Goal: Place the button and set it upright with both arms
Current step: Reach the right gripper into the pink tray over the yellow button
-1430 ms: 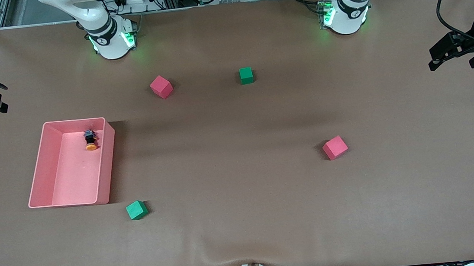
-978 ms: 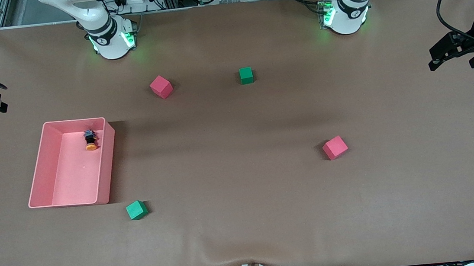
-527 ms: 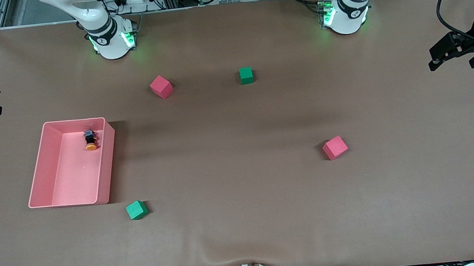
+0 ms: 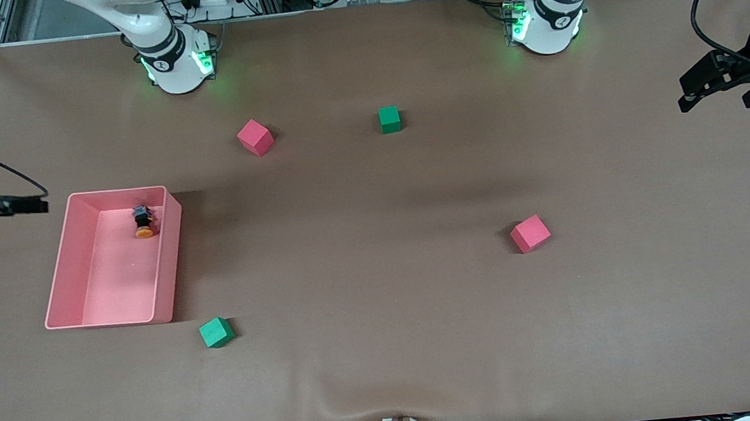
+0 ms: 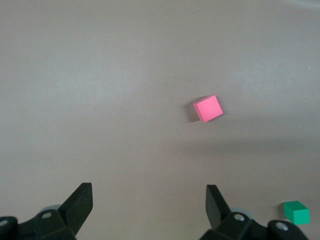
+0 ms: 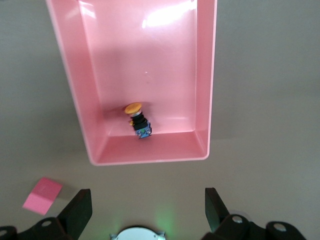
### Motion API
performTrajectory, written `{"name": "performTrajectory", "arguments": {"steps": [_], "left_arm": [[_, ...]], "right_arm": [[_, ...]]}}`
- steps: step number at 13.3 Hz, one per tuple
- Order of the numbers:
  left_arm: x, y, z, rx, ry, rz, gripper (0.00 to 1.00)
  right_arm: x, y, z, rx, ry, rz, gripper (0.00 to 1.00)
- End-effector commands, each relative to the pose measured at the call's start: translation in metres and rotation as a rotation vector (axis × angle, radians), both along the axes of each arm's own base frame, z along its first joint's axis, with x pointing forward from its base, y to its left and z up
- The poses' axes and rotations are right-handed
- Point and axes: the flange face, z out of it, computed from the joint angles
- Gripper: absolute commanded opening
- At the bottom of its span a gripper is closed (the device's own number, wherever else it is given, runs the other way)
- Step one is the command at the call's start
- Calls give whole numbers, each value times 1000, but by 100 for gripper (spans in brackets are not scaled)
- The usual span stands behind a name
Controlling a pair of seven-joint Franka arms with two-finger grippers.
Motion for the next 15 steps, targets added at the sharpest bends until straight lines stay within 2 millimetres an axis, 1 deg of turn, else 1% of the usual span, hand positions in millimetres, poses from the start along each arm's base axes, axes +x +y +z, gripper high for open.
{"name": "performTrajectory", "arguments": {"steps": [1, 3, 4, 6, 8, 10, 12, 14, 15], "left_arm": [[1, 0, 4, -5, -2, 2, 100], [1, 0, 4, -5, -2, 2, 100], [2, 0, 3, -5, -1, 2, 100], [3, -1, 2, -5, 2, 1, 100], [3, -1, 2, -5, 2, 2, 100], [3, -1, 2, -5, 2, 2, 100], [3, -1, 2, -5, 2, 1, 100], [3, -1, 2, -5, 2, 1, 100], [3, -1, 2, -5, 2, 1, 100]], "right_arm": [[-21, 6, -34, -9, -19, 27, 100], [-29, 8, -75, -14, -58, 33, 100], [-36, 8, -101, -17, -84, 36, 100], [-57, 15, -151, -19, -127, 44, 100], [-74, 23, -188, -22, -162, 59, 100], [-89, 36, -213, -21, -178, 80, 100], [-98, 41, -229, -21, -184, 89, 100], [-100, 38, -253, -23, -180, 84, 100], [-101, 38, -261, -24, -181, 85, 100]]}}
